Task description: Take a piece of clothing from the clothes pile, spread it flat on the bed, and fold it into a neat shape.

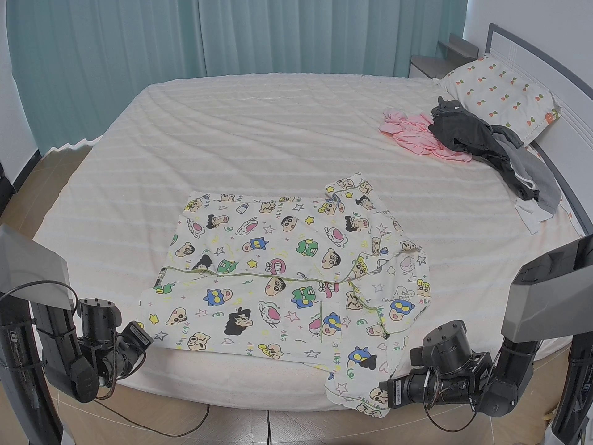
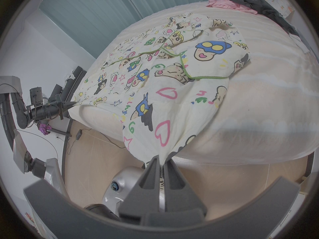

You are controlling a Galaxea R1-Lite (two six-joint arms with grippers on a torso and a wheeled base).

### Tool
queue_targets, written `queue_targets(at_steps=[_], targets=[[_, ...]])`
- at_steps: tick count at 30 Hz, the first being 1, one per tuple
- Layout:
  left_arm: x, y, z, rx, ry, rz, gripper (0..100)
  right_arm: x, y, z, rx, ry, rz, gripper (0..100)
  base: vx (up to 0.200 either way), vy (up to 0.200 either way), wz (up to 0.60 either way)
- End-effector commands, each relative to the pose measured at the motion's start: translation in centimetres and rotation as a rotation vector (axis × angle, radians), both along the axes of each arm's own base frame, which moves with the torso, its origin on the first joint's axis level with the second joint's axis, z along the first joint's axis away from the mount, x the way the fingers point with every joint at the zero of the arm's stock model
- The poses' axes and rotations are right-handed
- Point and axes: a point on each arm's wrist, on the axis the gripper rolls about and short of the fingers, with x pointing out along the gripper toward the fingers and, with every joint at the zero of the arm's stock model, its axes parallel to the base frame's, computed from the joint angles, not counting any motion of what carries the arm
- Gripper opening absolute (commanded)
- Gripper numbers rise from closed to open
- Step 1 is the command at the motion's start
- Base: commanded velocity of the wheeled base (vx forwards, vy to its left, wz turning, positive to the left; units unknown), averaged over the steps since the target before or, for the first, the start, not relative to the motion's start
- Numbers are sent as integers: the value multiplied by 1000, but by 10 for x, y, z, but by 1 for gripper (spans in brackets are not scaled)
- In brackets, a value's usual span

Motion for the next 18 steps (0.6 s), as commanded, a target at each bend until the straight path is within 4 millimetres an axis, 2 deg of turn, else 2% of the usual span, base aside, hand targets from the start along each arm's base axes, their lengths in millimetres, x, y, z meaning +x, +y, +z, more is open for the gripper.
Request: queue_targets(at_steps=[1,13,18], targets=[[-7,0,-10,5,62,0,0,-8,-3,0,-6,19,17,0,0,0,0],[-24,-2,-19,9,151,-13,0,-28,-5,-3,-42,67,59,0,0,0,0],[-26,-2,-24,19,179,-23,0,-30,-5,-2,-31,62,70,0,0,0,0]])
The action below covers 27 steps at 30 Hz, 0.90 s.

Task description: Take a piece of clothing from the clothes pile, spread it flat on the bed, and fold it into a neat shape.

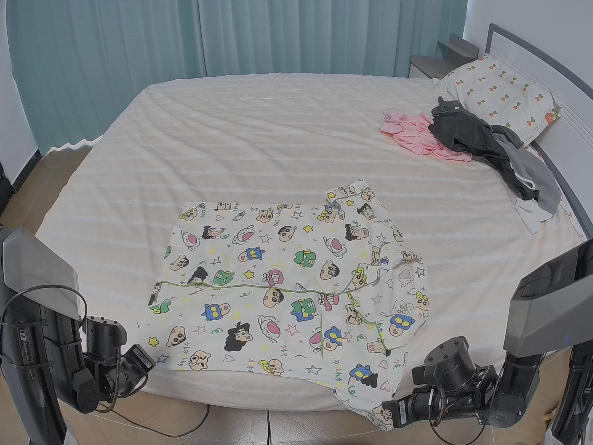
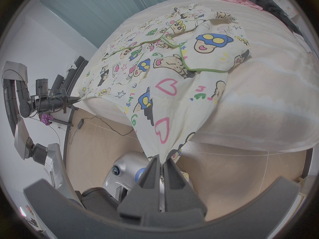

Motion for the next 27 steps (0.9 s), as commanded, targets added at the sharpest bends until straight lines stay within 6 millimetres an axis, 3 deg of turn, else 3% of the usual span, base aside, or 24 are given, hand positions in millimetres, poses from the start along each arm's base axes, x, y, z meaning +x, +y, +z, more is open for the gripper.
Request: queue_targets(at_steps=[1,7,19,27], targets=[[0,0,-5,12,21,-12,0,-1,1,2,18,-19,4,0,0,0,0],[11,0,6,21,-98,-22,0,10,0,15,123,-149,-36,0,0,0,0],[46,-2,37,51,-393,30,0,51,-18,64,269,-391,-182,0,0,0,0],[89,-8,44,54,-438,17,0,79,-20,62,282,-435,-232,0,0,0,0]])
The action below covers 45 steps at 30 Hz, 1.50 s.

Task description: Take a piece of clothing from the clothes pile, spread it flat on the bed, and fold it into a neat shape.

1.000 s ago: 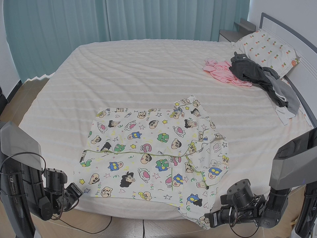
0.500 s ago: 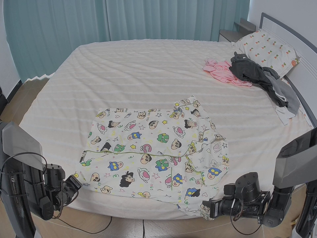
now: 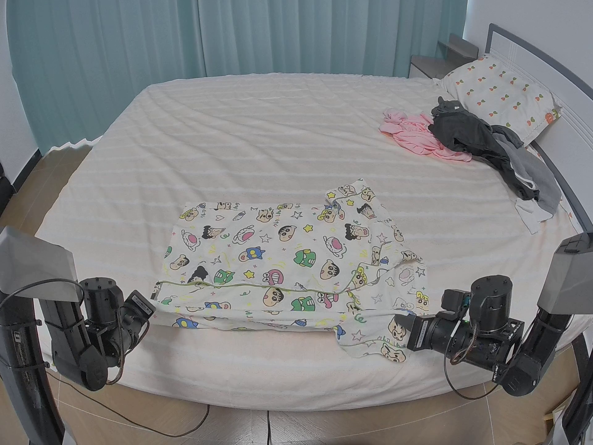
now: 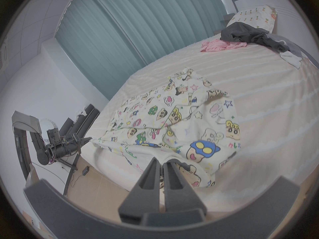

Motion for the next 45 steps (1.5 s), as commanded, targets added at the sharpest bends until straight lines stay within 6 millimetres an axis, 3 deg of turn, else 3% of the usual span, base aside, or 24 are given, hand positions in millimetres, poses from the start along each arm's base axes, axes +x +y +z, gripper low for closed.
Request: queue_targets(at_steps=[1,5,13,25,32,33,39,45], targets=[[27,-5,8,1,-39,-10,0,18,-2,0,15,-30,-35,0,0,0,0],[60,-12,18,0,-45,-22,0,41,-2,-5,27,-57,-65,0,0,0,0],[96,-19,33,-3,-25,-34,0,62,-8,-17,27,-57,-94,0,0,0,0],[138,-24,20,-3,21,-32,0,83,-12,-24,52,-83,-90,0,0,0,0],[152,-25,10,-3,43,-31,0,97,-13,-26,59,-105,-101,0,0,0,0],[153,-25,10,-7,41,-29,100,96,-12,-26,60,-105,-98,100,0,0,0],[154,-25,16,-26,18,-20,100,95,-12,-23,65,-113,-92,100,0,0,0],[151,-20,49,-18,-57,19,100,92,-23,-15,79,-159,-121,100,0,0,0]])
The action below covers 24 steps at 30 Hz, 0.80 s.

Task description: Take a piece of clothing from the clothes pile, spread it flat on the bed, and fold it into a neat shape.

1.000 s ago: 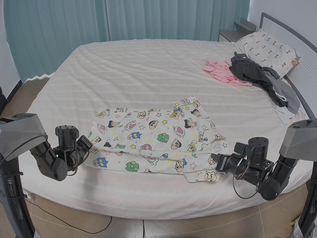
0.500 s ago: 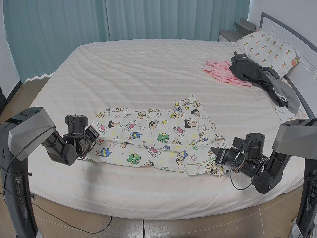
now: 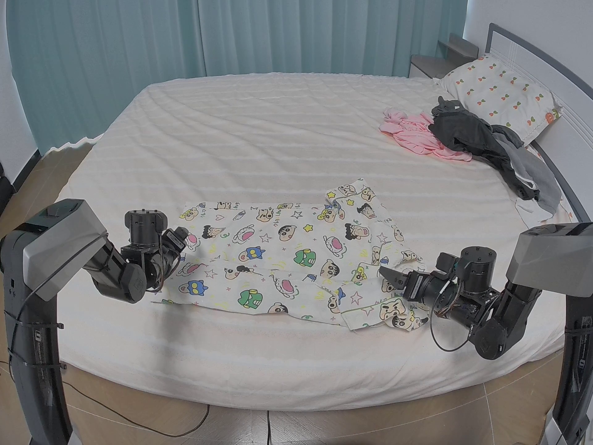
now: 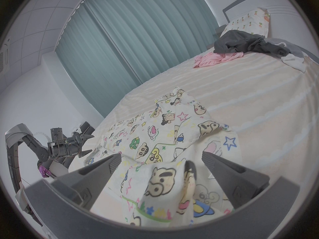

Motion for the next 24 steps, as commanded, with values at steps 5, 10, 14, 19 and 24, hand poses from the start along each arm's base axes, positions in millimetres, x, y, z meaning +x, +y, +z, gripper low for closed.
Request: queue_targets(at_steps=[5,10,14,19,24], targets=[[-18,13,47,-3,-58,38,100,-17,-19,18,17,-37,-38,100,0,0,0],[-67,24,56,-66,34,42,100,-45,-29,42,59,-71,-54,100,0,0,0],[-117,23,53,-280,111,-17,100,-72,-17,53,184,-4,-23,100,0,0,0],[-156,24,38,-509,228,-64,100,-86,-6,39,229,121,-10,100,0,0,0],[-174,35,16,-594,247,-107,100,-74,-25,-8,168,242,-52,100,0,0,0]])
